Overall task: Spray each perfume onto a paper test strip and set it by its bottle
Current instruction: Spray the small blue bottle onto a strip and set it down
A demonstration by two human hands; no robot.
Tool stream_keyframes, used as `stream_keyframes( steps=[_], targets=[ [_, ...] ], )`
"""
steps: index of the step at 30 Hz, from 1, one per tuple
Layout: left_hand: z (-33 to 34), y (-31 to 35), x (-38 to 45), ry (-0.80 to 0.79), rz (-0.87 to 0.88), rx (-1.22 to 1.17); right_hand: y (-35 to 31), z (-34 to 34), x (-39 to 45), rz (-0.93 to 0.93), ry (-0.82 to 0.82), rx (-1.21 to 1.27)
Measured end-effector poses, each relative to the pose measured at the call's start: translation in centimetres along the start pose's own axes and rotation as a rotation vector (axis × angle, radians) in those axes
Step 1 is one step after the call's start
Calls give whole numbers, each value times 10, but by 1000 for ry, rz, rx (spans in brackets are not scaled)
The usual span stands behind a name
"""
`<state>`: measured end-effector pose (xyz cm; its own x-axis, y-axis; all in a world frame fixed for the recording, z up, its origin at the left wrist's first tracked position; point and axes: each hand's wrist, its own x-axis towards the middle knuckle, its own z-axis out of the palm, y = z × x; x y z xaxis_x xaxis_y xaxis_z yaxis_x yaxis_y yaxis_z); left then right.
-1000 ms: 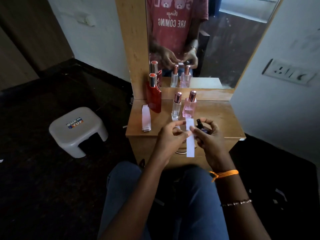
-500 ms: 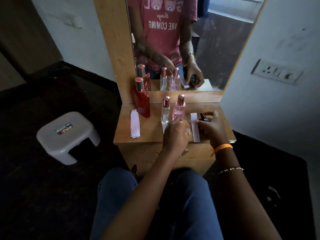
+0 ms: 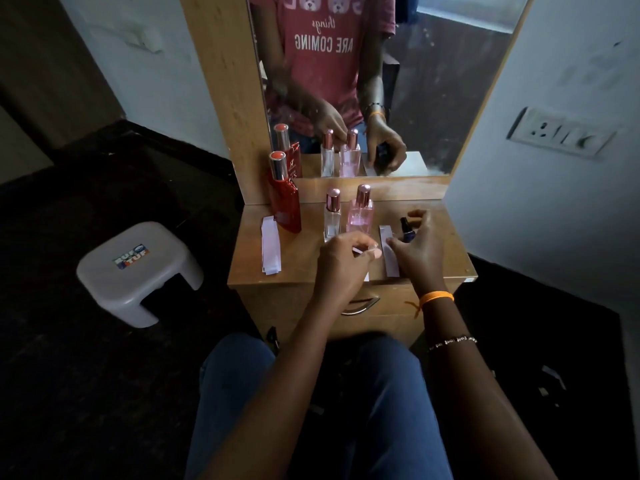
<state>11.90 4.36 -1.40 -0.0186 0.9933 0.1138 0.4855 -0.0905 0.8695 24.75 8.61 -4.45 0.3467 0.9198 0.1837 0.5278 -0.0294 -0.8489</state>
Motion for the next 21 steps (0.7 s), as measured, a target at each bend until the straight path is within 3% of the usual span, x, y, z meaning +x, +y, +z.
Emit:
stream_keyframes(
  steps=[3, 7, 21],
  targets=[
    [-11, 3, 0, 2, -133, -206, -10, -10, -15, -103, 5, 62],
    [-26, 8, -1, 11, -282, -416, -21, -18, -48, -191, -238, 169],
    [-37, 10, -15, -113, -263, -318, -32, -18, -74, -273, -400, 273]
  ],
)
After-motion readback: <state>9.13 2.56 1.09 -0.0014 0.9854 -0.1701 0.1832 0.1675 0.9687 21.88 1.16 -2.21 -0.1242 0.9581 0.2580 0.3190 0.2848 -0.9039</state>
